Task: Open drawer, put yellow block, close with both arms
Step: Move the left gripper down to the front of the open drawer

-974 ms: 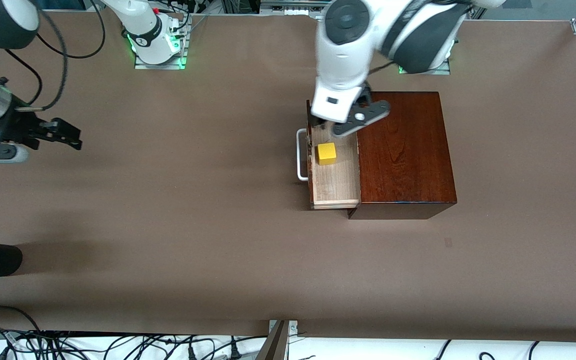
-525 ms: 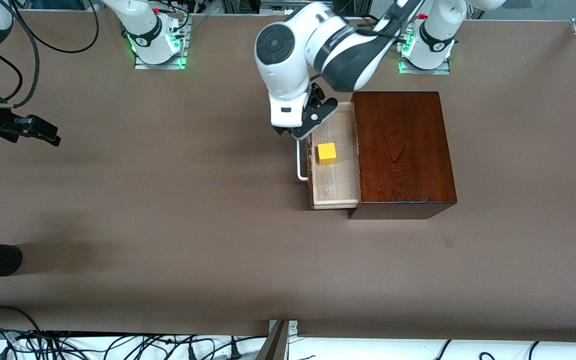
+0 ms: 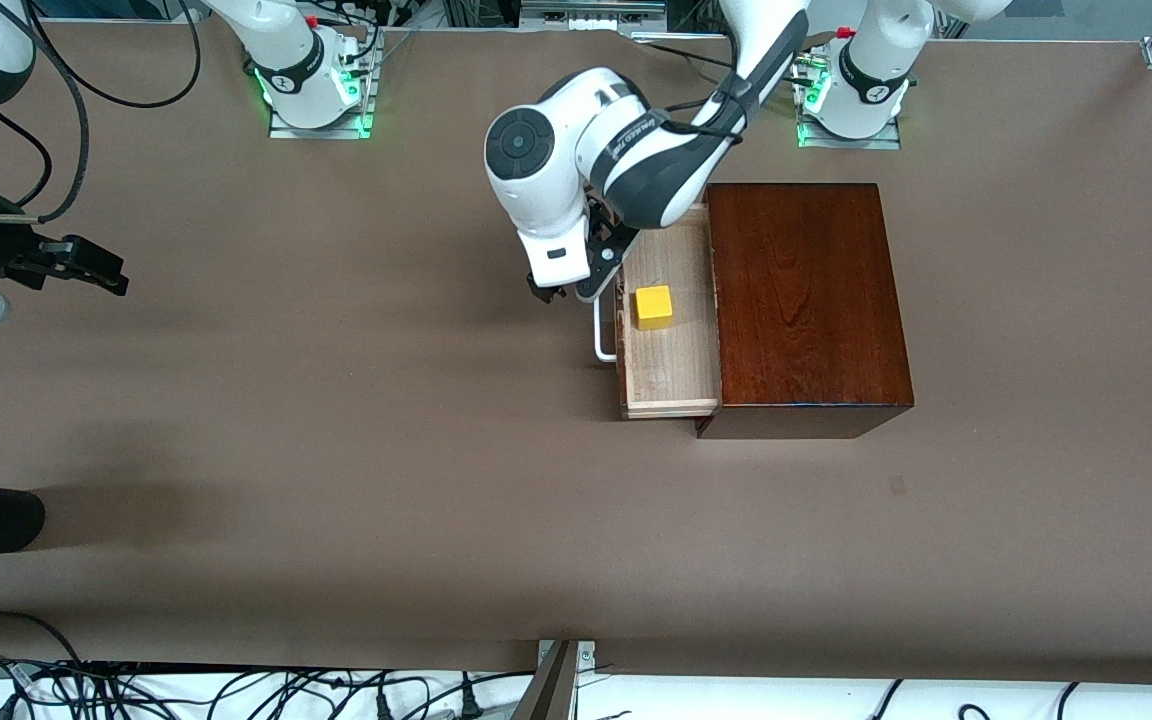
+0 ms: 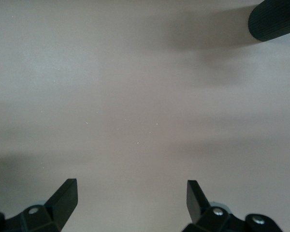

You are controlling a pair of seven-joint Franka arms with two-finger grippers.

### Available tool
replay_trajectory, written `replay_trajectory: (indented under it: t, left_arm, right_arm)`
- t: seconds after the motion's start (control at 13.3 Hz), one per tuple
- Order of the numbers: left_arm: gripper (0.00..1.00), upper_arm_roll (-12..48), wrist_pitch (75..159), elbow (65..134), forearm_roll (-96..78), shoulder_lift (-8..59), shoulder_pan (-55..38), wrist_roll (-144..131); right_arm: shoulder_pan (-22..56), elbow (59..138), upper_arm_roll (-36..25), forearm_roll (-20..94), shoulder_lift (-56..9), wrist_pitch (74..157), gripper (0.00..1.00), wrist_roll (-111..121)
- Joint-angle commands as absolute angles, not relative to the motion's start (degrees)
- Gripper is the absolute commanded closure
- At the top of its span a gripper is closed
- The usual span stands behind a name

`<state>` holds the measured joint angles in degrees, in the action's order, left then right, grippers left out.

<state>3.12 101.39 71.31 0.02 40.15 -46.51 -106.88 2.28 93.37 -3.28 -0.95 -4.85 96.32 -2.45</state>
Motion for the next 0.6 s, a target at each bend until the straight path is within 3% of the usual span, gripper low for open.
replay_trajectory:
  t: [0.0,0.37,0.45,0.52]
  left_arm:
    - [0.00,2.0,102.0,68.7,1.1,43.2,-47.5,-109.8]
    - [0.00,-0.9,102.7,67.8,1.1,45.3,-47.5,-108.7]
    - [0.07,-0.9,102.7,67.4,1.1,45.2,-47.4,-107.6]
    - [0.25,-0.9,102.7,67.3,1.1,45.1,-47.4,-106.8]
  right_arm:
    - [2.1,94.0,-3.2,-0.4,-4.9,97.1,0.00,-1.9]
    - [2.1,94.0,-3.8,-0.3,-5.8,97.6,0.00,-2.5]
    - [2.1,94.0,-3.8,-0.4,-6.1,97.6,0.00,-2.5]
    - [2.2,93.9,-3.8,-0.6,-6.1,97.5,0.00,-2.5]
